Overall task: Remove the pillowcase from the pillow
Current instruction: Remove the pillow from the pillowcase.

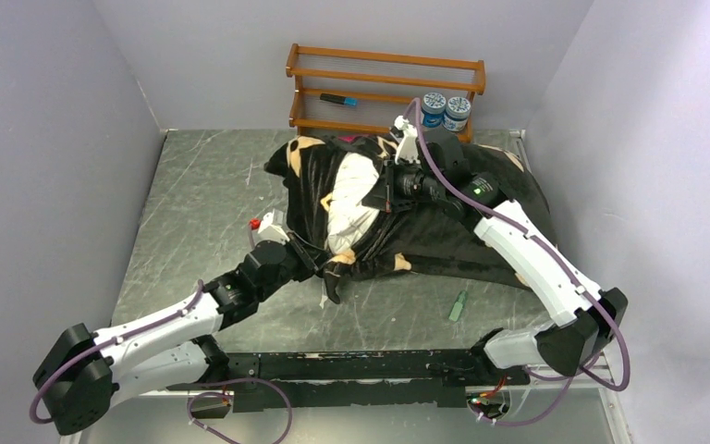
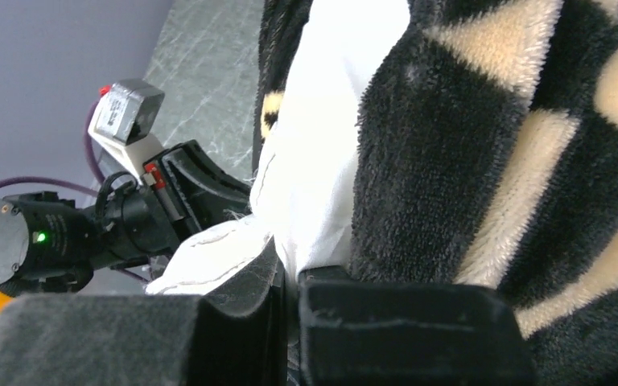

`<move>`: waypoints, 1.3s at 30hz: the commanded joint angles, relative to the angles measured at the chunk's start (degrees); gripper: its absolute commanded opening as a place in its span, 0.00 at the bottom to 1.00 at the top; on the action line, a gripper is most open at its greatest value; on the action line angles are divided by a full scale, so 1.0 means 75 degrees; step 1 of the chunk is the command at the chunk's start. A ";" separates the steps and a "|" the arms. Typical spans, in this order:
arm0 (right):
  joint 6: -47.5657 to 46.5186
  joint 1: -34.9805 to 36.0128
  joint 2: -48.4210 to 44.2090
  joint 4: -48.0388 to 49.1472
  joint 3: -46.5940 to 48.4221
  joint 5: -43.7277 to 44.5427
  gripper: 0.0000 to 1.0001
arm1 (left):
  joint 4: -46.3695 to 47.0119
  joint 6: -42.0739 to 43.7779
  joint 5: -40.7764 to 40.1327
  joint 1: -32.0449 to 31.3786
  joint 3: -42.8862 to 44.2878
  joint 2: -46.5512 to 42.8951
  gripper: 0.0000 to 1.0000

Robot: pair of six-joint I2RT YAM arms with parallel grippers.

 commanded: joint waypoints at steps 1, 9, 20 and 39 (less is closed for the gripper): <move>0.0049 -0.0476 -0.1170 0.3170 -0.0211 -0.0756 0.00 | -0.1719 0.0914 0.0108 0.0015 0.0091 0.0748 0.13; -0.0794 0.0553 -0.1007 0.2372 -0.0865 -0.0790 0.00 | 0.0135 0.0450 0.1018 0.0005 0.0530 0.1781 0.14; -0.1847 0.1976 -0.1283 0.1568 -0.1078 0.0393 0.52 | 0.0752 0.0350 0.1409 0.0004 0.0802 0.1850 0.14; -0.5902 0.3584 -0.0856 0.1479 -0.1638 0.0713 1.00 | 0.0745 0.0085 0.1461 0.0010 0.0721 0.1190 0.14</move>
